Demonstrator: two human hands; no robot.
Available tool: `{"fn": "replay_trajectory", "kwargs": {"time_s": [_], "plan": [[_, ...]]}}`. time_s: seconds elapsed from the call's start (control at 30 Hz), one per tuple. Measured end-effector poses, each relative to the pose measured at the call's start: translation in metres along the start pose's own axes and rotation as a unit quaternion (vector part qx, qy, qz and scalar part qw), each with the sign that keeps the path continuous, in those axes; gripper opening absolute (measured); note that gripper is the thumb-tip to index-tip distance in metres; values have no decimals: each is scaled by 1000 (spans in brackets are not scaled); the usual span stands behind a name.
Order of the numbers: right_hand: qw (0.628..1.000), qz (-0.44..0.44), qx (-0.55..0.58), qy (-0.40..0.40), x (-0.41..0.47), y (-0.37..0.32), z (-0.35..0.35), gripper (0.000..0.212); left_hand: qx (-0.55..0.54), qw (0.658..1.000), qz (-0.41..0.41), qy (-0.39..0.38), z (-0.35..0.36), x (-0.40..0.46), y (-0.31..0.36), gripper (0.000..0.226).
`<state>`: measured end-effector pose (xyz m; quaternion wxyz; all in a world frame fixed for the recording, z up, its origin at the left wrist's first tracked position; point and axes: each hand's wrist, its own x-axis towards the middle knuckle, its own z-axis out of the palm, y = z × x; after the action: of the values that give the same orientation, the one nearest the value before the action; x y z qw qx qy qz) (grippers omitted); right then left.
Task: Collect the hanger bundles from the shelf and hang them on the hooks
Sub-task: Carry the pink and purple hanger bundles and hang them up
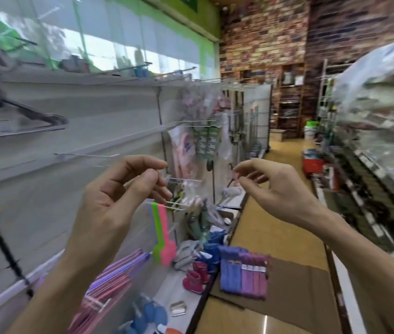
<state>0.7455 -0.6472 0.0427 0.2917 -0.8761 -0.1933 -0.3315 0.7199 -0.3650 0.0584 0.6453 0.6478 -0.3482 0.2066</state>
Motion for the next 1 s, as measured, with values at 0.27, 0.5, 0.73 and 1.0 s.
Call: {"fn": "replay_trajectory", "kwargs": {"time_s": [0.27, 0.5, 0.73, 1.0], "plan": [[993, 100, -66, 23, 2, 94, -31, 18, -50, 995, 9, -86, 79, 77, -73, 17], [978, 172, -117, 30, 36, 185, -35, 19, -32, 987, 22, -156, 134, 163, -159, 17], [958, 245, -144, 48, 59, 277, -22, 20, -29, 980, -24, -195, 187, 235, -273, 14], [926, 346, -148, 22, 49, 383, 11, 26, 5, 967, -107, -231, 256, 265, -399, 14]]}}
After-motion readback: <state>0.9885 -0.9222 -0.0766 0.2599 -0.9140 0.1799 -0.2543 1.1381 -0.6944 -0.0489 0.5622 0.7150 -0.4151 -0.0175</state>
